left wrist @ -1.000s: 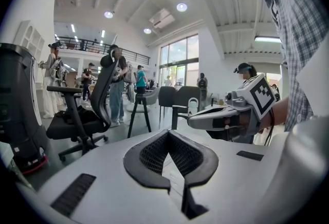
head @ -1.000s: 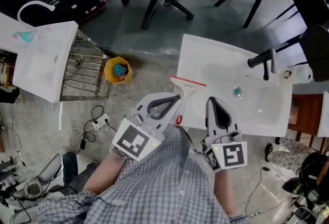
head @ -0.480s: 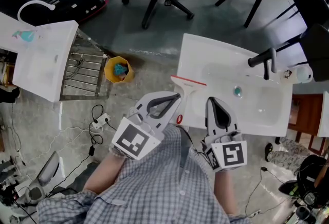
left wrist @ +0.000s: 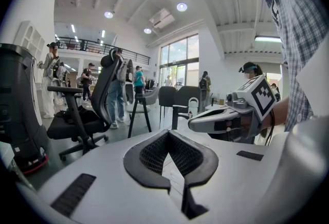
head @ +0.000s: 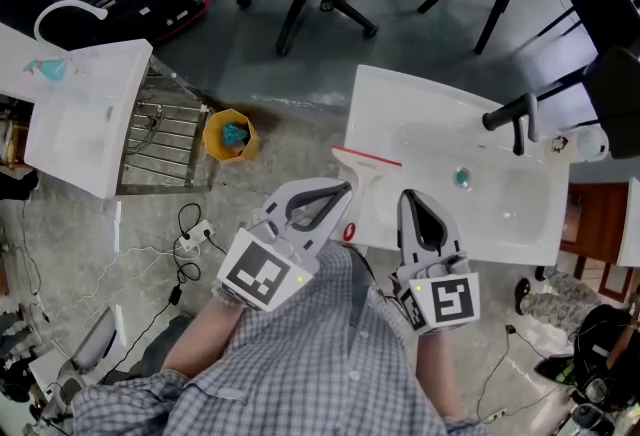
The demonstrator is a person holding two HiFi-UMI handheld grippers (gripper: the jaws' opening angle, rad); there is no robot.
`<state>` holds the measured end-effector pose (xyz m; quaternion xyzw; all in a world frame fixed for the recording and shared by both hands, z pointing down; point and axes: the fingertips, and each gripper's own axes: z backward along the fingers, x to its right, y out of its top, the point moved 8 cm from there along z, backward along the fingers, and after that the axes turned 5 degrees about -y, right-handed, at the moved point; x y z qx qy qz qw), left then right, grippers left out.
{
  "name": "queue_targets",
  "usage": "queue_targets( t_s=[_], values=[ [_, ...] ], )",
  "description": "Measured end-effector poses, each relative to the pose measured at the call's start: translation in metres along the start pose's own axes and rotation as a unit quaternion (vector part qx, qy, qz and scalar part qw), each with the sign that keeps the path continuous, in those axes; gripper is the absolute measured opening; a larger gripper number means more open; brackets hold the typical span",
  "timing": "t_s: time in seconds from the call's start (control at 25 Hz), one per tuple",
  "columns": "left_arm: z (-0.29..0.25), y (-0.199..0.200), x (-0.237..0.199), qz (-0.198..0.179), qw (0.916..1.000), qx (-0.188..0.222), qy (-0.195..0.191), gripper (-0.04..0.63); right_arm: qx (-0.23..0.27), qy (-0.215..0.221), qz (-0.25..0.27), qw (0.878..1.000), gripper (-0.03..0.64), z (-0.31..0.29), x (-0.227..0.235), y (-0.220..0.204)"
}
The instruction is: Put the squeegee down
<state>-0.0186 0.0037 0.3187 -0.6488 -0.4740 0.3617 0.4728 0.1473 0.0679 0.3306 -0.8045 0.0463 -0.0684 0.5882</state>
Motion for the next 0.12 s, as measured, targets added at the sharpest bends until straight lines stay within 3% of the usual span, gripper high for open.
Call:
queue_targets(
  t_s=[0.12],
  values=[
    [0.0003,-0.0004,0.0001,0.000,1.0000,0.000,0.000,0.005,0.000,0.001,0.002,1.000,0.009,0.0001,0.0000,-0.0003]
  ],
)
